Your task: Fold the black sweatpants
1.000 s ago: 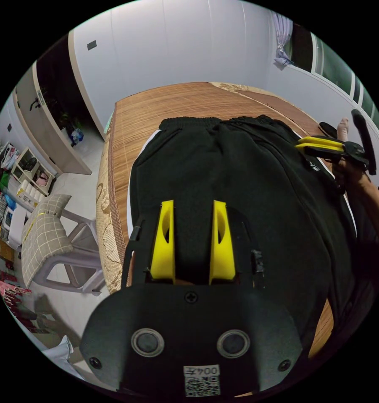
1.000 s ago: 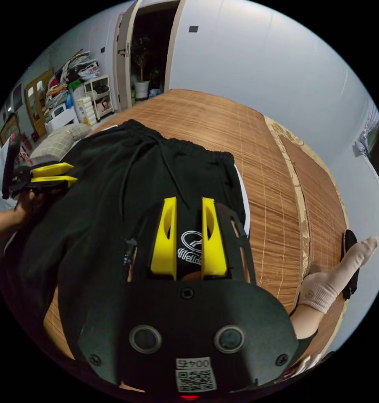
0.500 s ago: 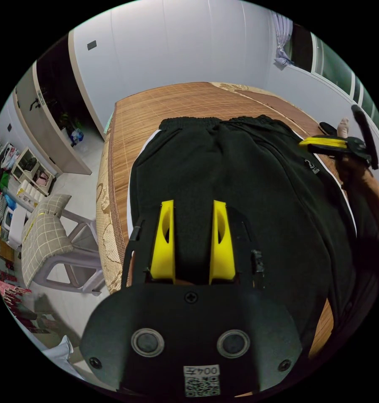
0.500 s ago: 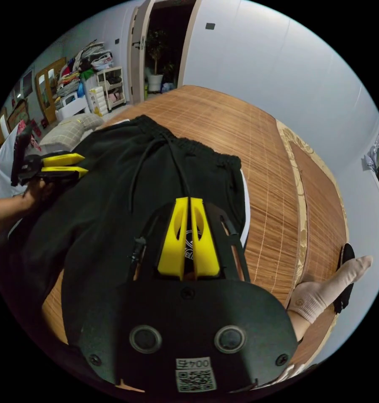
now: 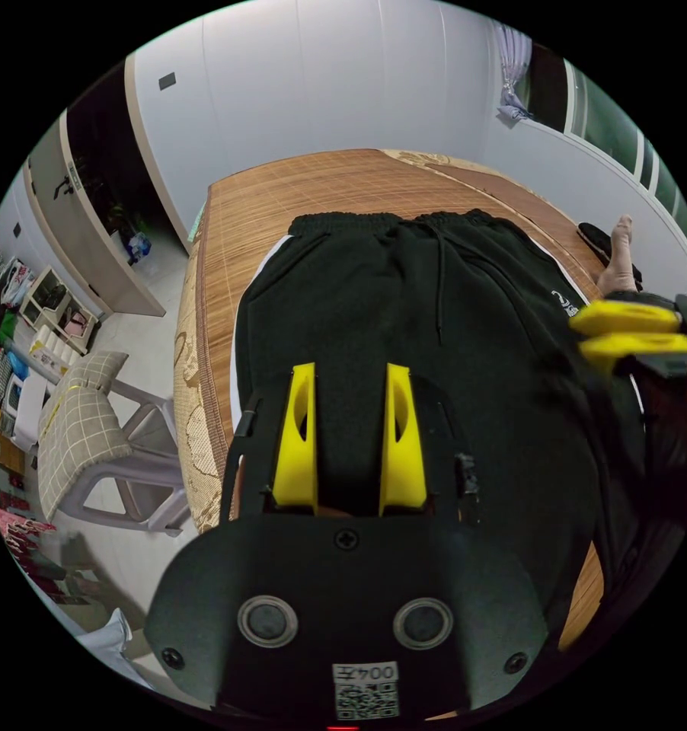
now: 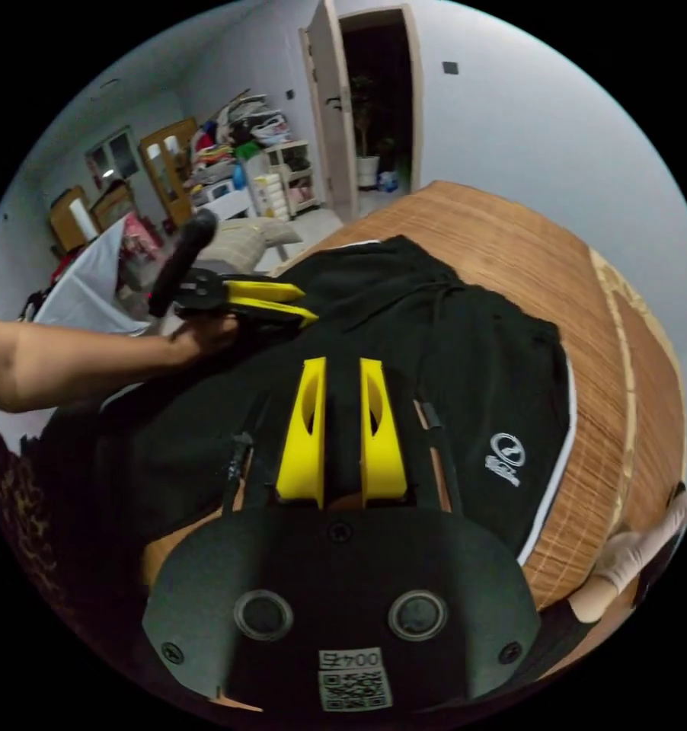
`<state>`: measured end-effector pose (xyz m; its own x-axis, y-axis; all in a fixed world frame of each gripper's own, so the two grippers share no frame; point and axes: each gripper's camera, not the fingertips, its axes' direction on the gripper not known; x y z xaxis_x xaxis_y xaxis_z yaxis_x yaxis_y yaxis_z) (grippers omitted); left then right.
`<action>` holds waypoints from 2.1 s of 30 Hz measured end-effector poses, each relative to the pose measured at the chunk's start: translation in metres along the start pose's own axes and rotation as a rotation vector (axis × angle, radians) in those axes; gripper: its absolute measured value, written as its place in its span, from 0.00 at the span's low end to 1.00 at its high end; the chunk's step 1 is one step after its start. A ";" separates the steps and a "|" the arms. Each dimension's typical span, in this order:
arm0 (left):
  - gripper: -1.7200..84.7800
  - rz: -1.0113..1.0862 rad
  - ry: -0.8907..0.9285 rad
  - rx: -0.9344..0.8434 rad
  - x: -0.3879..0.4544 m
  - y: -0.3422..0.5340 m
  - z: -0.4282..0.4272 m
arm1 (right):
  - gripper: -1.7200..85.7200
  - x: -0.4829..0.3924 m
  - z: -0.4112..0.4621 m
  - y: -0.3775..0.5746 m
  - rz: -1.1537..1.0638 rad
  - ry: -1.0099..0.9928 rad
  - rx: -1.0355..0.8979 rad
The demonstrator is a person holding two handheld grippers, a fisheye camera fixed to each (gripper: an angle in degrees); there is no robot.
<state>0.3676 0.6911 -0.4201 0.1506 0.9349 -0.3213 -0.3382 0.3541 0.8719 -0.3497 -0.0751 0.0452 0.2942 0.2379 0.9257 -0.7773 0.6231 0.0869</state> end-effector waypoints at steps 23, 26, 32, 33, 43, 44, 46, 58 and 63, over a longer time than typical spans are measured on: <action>0.16 0.000 -0.002 0.002 -0.006 -0.028 0.013 | 0.06 0.100 0.025 0.049 0.230 0.044 -0.091; 0.16 0.000 -0.001 0.002 -0.008 -0.032 0.015 | 0.12 0.103 0.012 0.047 0.236 0.069 -0.033; 0.16 0.000 -0.002 0.003 -0.011 -0.038 0.017 | 0.18 0.121 0.004 0.048 0.362 0.187 0.116; 0.16 0.000 -0.002 0.003 -0.011 -0.040 0.017 | 0.19 0.122 0.011 0.048 0.362 0.239 0.091; 0.16 -0.005 -0.009 -0.001 -0.017 -0.051 0.020 | 0.20 0.125 0.043 0.040 0.385 0.315 -0.069; 0.16 -0.009 -0.011 -0.001 -0.018 -0.052 0.020 | 0.20 0.127 0.044 0.038 0.389 0.316 -0.069; 0.16 -0.014 -0.014 -0.001 -0.020 -0.057 0.022 | 0.20 0.128 0.047 0.034 0.390 0.328 -0.069; 0.16 -0.055 -0.019 -0.003 -0.050 -0.138 0.056 | 0.20 0.171 0.071 -0.025 0.401 0.355 -0.056; 0.16 -0.038 -0.004 0.009 -0.069 -0.172 0.069 | 0.20 0.193 0.076 -0.045 0.401 0.361 -0.056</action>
<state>0.4794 0.5645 -0.5224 0.1670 0.9207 -0.3527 -0.3238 0.3891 0.8624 -0.3003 -0.1138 0.2480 0.1601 0.6998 0.6962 -0.8400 0.4670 -0.2763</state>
